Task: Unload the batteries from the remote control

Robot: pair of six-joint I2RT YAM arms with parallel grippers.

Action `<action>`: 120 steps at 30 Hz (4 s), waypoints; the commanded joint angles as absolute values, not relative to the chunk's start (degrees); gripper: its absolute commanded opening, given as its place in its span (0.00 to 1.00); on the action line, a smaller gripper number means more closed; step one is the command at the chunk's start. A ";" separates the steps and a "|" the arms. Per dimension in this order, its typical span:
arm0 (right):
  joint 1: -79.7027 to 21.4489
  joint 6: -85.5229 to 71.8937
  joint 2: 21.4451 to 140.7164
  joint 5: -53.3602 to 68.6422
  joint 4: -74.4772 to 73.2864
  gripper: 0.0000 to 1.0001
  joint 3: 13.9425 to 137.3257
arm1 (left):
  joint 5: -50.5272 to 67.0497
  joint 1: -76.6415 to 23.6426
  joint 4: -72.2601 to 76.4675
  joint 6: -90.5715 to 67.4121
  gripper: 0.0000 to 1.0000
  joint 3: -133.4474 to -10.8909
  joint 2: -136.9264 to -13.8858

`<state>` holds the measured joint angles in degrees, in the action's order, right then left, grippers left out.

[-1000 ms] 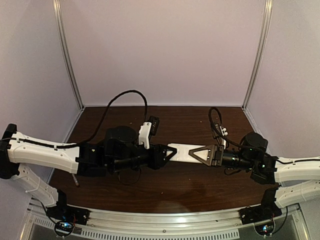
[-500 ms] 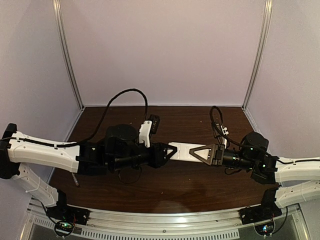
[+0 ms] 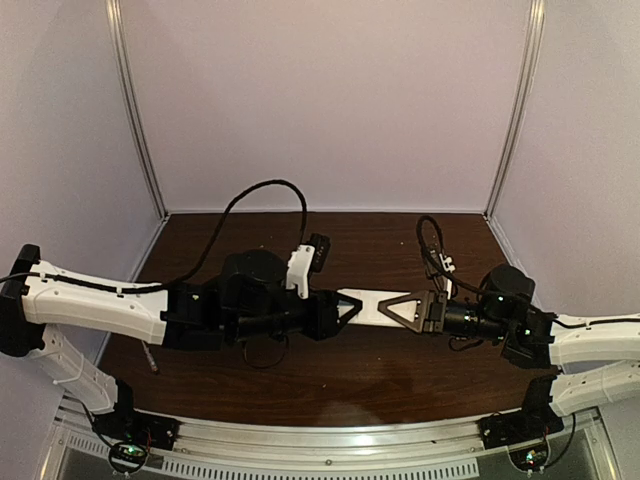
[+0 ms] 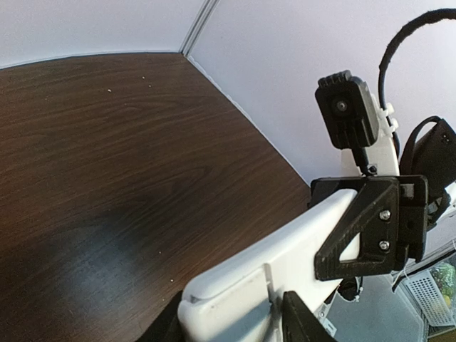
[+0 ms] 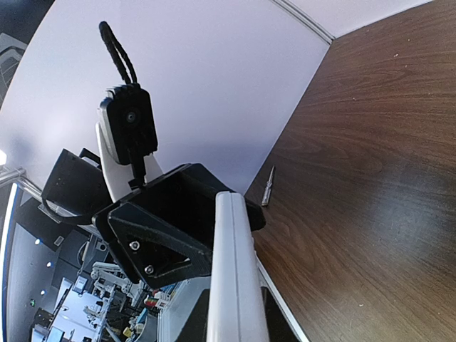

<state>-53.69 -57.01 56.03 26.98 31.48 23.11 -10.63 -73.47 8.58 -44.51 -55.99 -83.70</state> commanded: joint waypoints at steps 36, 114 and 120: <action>-54.32 -55.51 54.21 23.54 28.39 0.00 24.73 | -16.23 -73.65 -0.53 -43.27 0.26 -59.83 -86.92; -54.32 -52.47 59.24 12.70 21.81 0.00 25.97 | -36.21 -59.45 -31.87 -54.60 0.00 -56.93 -99.75; -54.32 -52.56 59.25 13.11 22.04 0.00 25.93 | -35.15 -57.20 -30.11 -54.39 0.05 -56.44 -103.04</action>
<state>-54.13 -53.10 60.27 13.43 21.43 24.18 -36.71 -58.37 -33.26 -55.05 -57.08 -101.23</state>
